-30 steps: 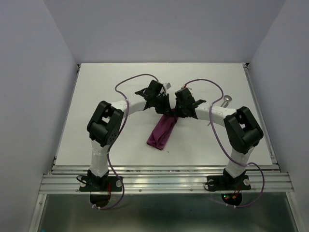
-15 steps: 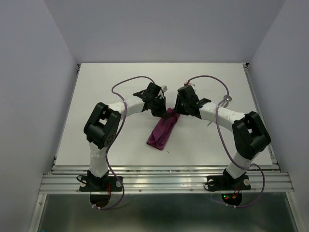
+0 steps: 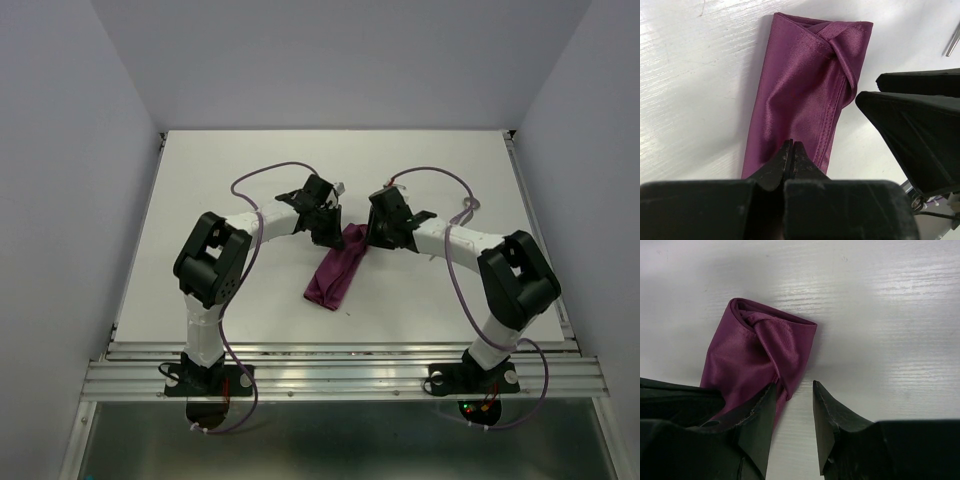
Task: Fold the napkin into a case and place the utensils inside
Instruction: Stuff the top corner of the smaller-rectangle-folded napkin into the folded napkin.
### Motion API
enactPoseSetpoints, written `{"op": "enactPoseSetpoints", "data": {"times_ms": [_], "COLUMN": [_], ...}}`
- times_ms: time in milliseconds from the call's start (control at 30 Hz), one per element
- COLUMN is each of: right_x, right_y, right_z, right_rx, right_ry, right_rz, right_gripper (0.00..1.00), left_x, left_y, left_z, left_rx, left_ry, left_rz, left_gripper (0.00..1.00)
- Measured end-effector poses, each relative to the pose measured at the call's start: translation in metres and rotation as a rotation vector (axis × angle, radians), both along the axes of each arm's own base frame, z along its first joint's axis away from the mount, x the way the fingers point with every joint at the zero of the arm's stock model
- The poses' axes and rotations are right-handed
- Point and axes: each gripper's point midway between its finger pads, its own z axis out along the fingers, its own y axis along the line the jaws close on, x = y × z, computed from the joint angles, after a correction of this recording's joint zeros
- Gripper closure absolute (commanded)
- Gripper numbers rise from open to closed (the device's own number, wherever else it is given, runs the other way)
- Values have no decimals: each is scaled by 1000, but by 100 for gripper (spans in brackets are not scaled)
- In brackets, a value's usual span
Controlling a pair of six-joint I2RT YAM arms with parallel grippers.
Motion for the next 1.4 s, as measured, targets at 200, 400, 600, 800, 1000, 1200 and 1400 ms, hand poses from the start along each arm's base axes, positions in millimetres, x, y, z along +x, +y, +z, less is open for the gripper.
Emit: {"op": "enactPoseSetpoints", "data": {"times_ms": [200, 400, 600, 800, 1000, 1200, 1400], "right_x": [1, 4, 13, 15, 16, 16, 16], "right_y": [0, 2, 7, 8, 9, 9, 8], "right_z": [-13, -14, -2, -2, -5, -11, -12], "right_rx": [-19, -28, -18, -25, -33, -43, -46], "right_ry": [27, 25, -4, -5, 0, 12, 13], "right_rz": [3, 14, 22, 29, 37, 40, 40], "right_gripper": [62, 67, 71, 71, 76, 91, 99], "left_x": [-1, -3, 5, 7, 2, 3, 4], "left_y": [-1, -11, -39, -48, -46, -49, -50], "left_z": [0, 8, 21, 1, -15, -14, -15], "left_rx": [-5, -42, -103, -99, -84, -93, -99], "left_ry": [3, 14, -4, 33, 75, 74, 79], "left_rz": [-5, -35, -85, -103, -107, -107, -102], "left_gripper": [100, 100, 100, 100, 100, 100, 100]}}
